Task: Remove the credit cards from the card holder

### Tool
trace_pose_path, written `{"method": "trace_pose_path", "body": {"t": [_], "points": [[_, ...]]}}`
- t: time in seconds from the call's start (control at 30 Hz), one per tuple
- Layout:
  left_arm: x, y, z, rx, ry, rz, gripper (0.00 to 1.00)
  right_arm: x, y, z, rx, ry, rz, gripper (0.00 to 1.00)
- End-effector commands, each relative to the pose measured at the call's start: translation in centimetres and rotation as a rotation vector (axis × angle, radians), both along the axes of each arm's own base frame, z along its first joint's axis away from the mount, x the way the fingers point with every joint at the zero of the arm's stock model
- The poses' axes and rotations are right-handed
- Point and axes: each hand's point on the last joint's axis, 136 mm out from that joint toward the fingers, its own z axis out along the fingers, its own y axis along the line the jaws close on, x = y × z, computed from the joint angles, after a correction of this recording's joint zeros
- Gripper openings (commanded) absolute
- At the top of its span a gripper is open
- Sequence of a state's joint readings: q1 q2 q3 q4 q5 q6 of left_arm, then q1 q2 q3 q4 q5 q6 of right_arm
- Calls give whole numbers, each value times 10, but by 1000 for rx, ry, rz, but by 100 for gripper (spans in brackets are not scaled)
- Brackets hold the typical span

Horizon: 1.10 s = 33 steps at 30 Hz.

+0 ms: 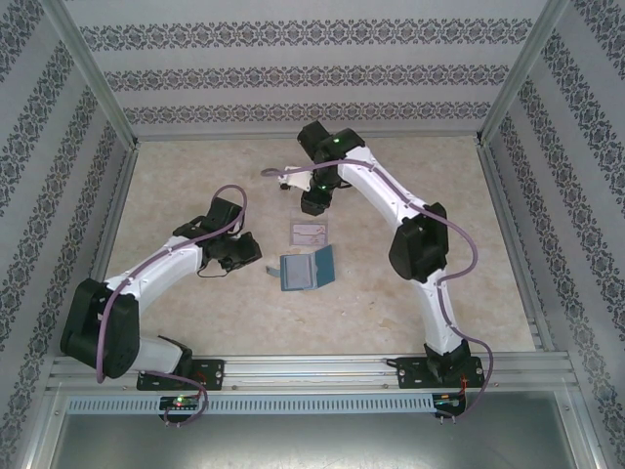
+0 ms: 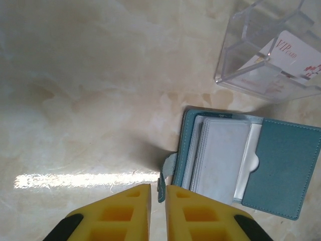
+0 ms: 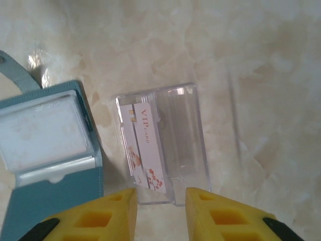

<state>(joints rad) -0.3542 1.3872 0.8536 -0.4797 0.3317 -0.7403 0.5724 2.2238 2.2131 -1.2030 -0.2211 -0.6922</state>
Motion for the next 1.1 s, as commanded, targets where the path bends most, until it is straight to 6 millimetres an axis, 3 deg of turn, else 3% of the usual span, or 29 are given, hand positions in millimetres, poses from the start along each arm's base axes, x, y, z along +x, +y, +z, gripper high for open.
{"method": "trace_pose_path", "body": {"t": [0.0,0.13,0.27,0.53,0.87,1.07], "points": [[10,-15,11,-38,-29,-34,16,16,13,12,122,-37,-233,32],[14,-25,10,-58,-25,-55,15,15,12,16,225,-37,-420,27],[17,-42,6,-82,-15,-90,13,-4,7,13,319,35,-585,21],[16,-76,-4,-100,22,-173,10,-45,-9,-13,364,232,-869,12],[8,-67,-30,-22,75,-178,7,-93,14,-45,361,472,-993,11],[2,-54,-51,50,96,-178,6,-103,27,-64,388,579,-1051,11]]}}
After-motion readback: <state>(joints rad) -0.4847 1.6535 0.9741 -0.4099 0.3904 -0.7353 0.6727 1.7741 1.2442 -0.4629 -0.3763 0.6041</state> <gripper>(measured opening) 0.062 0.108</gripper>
